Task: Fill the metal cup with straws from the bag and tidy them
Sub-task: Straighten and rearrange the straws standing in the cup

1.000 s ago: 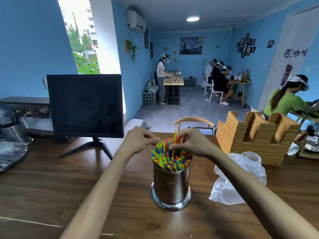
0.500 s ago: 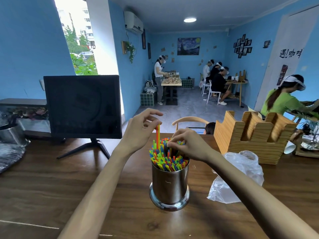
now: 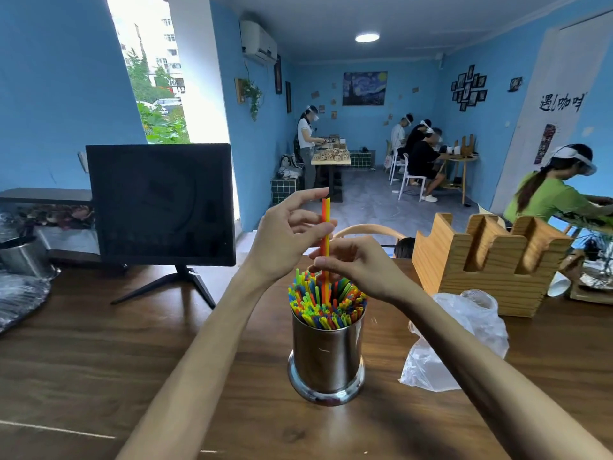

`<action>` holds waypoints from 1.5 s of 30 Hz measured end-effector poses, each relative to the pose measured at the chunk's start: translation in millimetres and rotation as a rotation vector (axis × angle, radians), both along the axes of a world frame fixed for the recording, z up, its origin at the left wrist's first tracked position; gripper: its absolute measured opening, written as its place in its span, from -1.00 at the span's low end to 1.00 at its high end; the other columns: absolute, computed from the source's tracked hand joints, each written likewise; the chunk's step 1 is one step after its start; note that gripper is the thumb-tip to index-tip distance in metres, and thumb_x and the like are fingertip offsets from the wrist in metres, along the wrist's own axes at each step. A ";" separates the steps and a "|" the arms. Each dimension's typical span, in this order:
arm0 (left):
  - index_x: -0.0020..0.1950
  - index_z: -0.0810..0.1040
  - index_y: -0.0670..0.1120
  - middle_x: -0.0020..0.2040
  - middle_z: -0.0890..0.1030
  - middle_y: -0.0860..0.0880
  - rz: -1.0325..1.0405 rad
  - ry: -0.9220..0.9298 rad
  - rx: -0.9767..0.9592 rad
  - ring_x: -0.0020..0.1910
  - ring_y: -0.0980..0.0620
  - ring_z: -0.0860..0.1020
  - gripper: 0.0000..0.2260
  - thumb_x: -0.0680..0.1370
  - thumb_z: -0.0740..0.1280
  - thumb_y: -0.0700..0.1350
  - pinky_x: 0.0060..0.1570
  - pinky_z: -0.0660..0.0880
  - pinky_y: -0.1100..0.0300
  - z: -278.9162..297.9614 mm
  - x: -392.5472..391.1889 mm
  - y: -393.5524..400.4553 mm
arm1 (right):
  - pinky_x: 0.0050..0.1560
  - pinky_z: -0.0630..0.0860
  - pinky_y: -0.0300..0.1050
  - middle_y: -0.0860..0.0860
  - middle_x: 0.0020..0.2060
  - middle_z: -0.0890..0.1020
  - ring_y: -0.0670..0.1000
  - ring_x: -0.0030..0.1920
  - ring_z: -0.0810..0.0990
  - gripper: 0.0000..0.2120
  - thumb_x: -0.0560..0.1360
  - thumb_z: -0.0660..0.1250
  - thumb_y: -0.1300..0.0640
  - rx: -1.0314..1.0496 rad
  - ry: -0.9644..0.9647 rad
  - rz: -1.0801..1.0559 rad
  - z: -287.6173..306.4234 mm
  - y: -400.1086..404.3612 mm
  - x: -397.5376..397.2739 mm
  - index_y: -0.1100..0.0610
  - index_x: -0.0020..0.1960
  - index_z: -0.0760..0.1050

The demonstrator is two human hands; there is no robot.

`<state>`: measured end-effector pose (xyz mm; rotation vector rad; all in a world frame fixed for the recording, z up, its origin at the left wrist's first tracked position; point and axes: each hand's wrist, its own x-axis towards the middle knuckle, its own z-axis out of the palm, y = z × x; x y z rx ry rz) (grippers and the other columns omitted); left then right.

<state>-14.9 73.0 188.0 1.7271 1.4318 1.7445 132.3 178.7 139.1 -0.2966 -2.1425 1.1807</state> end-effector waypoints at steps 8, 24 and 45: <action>0.21 0.62 0.16 -0.14 0.73 -0.07 0.068 -0.026 0.057 -0.20 -0.11 0.72 -0.60 0.49 0.55 -0.23 -0.14 0.70 -0.06 -6.0 0.2 6.6 | -0.04 0.63 -0.18 0.09 0.02 0.76 0.07 0.01 0.75 -0.76 0.64 0.35 0.14 -0.115 -0.035 0.137 2.6 -1.4 4.0 0.11 0.29 0.60; 0.11 0.59 -0.01 -0.15 0.76 -0.03 0.315 -0.411 0.319 -0.17 -0.07 0.75 -0.75 0.50 0.56 -0.14 -0.24 0.66 0.14 0.2 -25.5 7.9 | -0.23 0.60 -0.18 0.12 -0.19 0.74 0.05 -0.30 0.69 -0.85 0.49 0.49 0.20 -0.221 0.028 -0.065 5.1 19.7 27.4 0.22 0.03 0.66; 0.16 0.68 -0.16 -0.09 0.77 -0.06 0.251 -0.889 -0.221 -0.17 0.05 0.74 -0.78 0.52 0.51 -0.19 -0.26 0.64 0.26 -53.1 -16.2 4.5 | -0.13 0.69 -0.03 0.12 -0.28 0.74 0.13 -0.22 0.75 -0.92 0.43 0.58 0.21 -0.160 0.405 -0.366 52.4 15.0 13.1 0.11 -0.09 0.72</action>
